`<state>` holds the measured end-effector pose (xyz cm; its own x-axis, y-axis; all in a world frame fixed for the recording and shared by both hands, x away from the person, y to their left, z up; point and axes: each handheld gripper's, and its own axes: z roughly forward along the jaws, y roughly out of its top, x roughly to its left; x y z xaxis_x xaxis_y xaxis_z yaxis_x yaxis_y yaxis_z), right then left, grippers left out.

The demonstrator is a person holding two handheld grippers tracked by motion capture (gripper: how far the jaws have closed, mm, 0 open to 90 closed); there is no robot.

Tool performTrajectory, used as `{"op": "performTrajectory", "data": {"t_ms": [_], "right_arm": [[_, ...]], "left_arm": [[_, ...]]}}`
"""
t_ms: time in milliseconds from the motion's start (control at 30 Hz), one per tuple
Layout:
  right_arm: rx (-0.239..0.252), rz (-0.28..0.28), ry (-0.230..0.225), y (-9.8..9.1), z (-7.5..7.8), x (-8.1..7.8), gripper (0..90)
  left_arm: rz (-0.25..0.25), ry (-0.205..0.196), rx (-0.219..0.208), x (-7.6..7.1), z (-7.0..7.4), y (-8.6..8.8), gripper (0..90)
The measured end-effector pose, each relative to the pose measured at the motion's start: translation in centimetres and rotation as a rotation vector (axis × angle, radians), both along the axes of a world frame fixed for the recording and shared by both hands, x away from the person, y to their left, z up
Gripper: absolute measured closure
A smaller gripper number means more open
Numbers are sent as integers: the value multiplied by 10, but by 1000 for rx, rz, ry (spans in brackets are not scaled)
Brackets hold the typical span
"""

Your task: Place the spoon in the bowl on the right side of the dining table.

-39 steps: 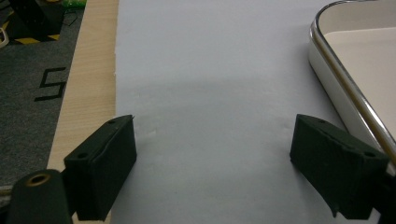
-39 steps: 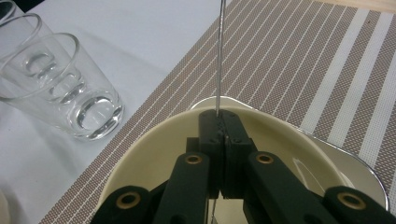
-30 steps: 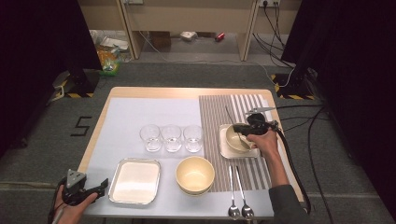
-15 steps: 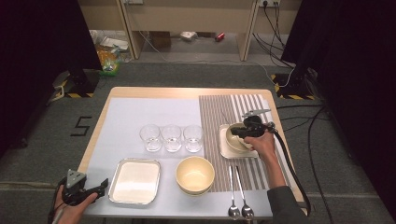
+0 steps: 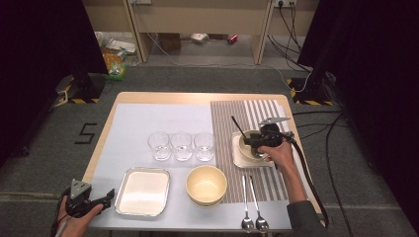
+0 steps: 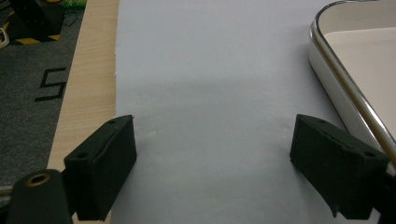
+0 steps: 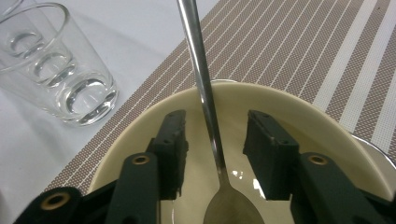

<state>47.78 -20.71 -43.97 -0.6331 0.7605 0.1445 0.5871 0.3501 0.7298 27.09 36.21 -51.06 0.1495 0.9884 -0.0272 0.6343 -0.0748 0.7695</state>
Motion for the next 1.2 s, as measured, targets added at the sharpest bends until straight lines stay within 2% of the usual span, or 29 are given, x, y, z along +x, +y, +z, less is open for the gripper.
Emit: {"op": "performTrajectory", "data": {"t_ms": [133, 233, 300, 367, 433, 500, 767, 967, 1200], "right_arm": [[7, -5, -39, -2, 7, -10, 441], [26, 0, -40, -4, 9, -16, 367], [12, -2, -55, -4, 10, -18, 346], [22, 9, -67, -4, 8, -19, 327], [36, 0, -67, -5, 6, -19, 317], [28, -12, -60, -4, 6, -19, 305], [59, 3, -96, 1, 11, -15, 277], [40, 35, -137, 9, 13, -11, 274], [25, 47, -152, 19, 10, -6, 269]], "left_arm": [[0, 1, 0, 0, 0, 0, 134], [4, -4, 1, 0, 0, 0, 134], [3, -4, 3, 0, 0, 0, 134], [2, -5, 1, 0, 0, 0, 134], [2, -3, 4, 0, 0, 0, 134], [2, -6, 1, 0, 0, 0, 134], [2, -5, 1, 0, 0, 0, 134], [2, -6, 1, 0, 0, 0, 134], [2, -5, 1, 0, 0, 0, 134]]}}
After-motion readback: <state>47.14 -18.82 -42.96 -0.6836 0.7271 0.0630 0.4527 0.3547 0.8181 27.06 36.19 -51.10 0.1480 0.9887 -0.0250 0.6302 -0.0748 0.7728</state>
